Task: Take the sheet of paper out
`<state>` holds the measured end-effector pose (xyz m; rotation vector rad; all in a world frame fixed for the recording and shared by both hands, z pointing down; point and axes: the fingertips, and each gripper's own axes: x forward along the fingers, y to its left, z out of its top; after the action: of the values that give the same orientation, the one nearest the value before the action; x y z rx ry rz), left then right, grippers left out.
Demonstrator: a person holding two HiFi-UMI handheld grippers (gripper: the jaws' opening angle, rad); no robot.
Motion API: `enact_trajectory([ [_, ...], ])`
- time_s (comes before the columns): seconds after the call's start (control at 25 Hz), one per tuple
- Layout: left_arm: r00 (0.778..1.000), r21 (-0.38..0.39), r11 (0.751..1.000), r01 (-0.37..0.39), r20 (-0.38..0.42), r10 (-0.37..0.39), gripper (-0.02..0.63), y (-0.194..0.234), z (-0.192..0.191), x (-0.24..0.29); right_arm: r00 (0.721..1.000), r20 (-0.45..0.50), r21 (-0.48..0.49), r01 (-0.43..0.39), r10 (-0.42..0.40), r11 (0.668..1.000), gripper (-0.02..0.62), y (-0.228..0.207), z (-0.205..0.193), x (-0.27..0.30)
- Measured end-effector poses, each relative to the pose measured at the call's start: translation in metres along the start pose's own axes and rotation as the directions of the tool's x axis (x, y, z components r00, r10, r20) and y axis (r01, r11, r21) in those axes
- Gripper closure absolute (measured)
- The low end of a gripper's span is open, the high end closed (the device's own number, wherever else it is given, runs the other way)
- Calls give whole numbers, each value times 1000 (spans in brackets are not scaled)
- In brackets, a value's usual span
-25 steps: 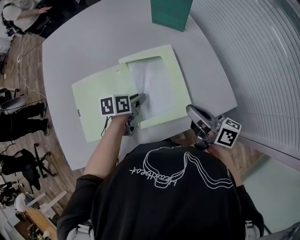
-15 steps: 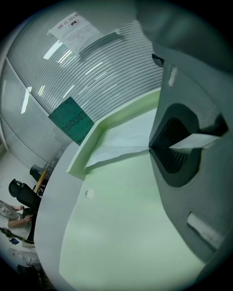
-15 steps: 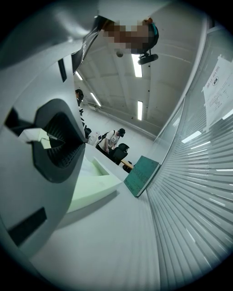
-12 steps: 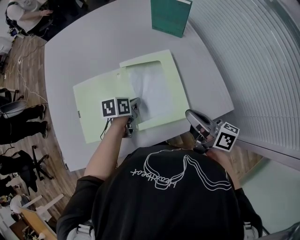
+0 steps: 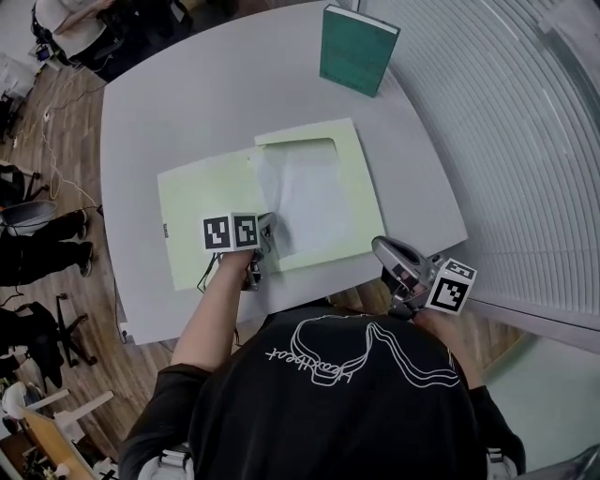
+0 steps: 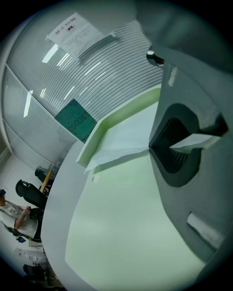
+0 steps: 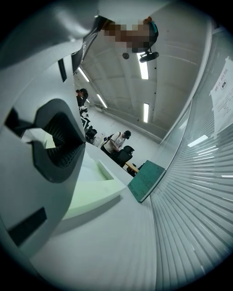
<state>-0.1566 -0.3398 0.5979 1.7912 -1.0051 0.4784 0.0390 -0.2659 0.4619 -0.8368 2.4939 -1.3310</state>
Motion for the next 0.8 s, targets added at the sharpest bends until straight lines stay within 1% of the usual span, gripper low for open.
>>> enact_trajectory([
  [0.16,1000,-27,1000,1,25,0,594,6,-4,-21,999,-44,-1,-12,12,1000,586,7,-4,8],
  [0.36,999,-53,998,-19,49,22,594,17,-6,-35,995,-92,12,-41,42,999,586,9,-11,23],
  [0.52,997,-76,997,-33,73,38,594,25,-8,-49,992,-110,17,-58,59,998,586,13,-14,31],
  [0.8,990,-89,994,-61,124,72,594,44,-13,-78,988,-129,22,-81,83,996,586,23,-29,48],
])
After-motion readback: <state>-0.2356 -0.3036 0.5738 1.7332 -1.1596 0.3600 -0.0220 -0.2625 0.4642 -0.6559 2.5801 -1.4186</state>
